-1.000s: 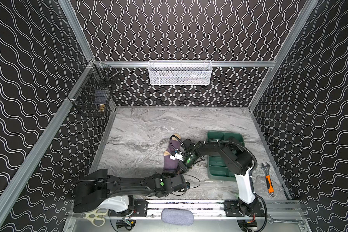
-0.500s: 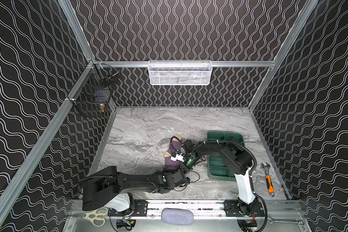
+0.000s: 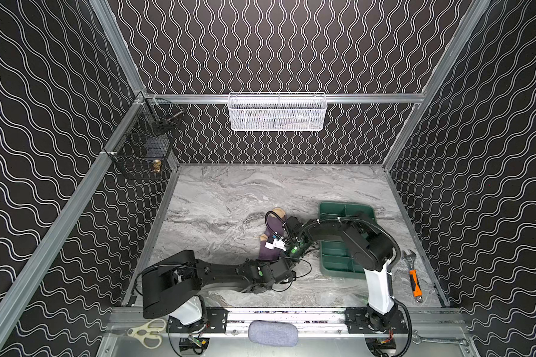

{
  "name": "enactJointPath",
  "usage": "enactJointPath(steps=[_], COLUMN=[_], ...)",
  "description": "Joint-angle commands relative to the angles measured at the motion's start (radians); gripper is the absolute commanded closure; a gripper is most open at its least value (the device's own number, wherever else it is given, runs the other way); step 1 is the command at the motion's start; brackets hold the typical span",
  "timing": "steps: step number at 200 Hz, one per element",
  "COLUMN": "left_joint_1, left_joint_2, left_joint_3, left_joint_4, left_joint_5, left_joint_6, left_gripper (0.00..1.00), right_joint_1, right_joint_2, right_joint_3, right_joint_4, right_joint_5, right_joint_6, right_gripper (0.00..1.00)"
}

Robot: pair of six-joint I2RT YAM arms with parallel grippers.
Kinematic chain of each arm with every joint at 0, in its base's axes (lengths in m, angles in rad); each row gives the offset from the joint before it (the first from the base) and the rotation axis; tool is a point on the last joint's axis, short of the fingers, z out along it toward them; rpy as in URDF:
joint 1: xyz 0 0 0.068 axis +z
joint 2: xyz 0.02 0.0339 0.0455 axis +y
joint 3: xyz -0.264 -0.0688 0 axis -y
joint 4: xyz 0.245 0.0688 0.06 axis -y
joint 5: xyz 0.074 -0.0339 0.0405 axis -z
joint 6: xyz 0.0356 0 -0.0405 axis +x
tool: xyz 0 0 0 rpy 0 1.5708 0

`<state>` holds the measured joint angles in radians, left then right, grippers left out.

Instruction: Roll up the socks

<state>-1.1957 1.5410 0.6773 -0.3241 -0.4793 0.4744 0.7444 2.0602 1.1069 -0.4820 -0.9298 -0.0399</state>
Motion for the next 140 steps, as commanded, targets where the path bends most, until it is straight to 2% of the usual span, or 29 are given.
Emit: enactJointPath(steps=[1, 18, 23, 45, 53, 81, 106, 119, 140], left_joint_1=[0.013, 0.013, 0.013, 0.013, 0.013, 0.016, 0.039, 0.067, 0.122], left_joint_2=[0.030, 0.034, 0.032, 0.016, 0.013, 0.017, 0.035, 0.049, 0.097], left_joint_3=[0.003, 0.004, 0.004, -0.002, -0.005, 0.004, 0.040, 0.084, 0.160], left_joint_4=[-0.104, -0.113, -0.115, -0.120, -0.124, -0.146, -0.204, -0.259, -0.352], left_joint_5=[0.191, 0.237, 0.244, 0.270, 0.282, 0.321, 0.394, 0.432, 0.522], left_joint_6=[-0.046, -0.046, -0.046, -0.039, -0.033, -0.023, -0.019, -0.024, -0.021], left_gripper=[1.00, 1.00, 1.00, 1.00, 1.00, 1.00, 1.00, 1.00, 1.00], right_joint_1=[-0.005, -0.011, -0.015, -0.044, -0.060, -0.131, -0.249, -0.295, -0.301], right_joint_2=[-0.025, -0.076, -0.095, -0.193, -0.228, -0.357, -0.504, -0.625, -0.882], right_joint_3=[-0.035, -0.053, -0.057, -0.061, -0.059, -0.038, 0.000, 0.010, -0.045], right_joint_4=[-0.049, -0.029, -0.023, -0.018, -0.022, -0.052, -0.082, -0.057, 0.074], right_joint_5=[0.311, 0.322, 0.328, 0.335, 0.341, 0.374, 0.439, 0.536, 0.743], right_joint_6=[0.024, 0.031, 0.035, 0.041, 0.043, 0.046, 0.072, 0.105, 0.133], right_gripper=[0.88, 0.79, 0.73, 0.64, 0.58, 0.57, 0.58, 0.60, 0.62])
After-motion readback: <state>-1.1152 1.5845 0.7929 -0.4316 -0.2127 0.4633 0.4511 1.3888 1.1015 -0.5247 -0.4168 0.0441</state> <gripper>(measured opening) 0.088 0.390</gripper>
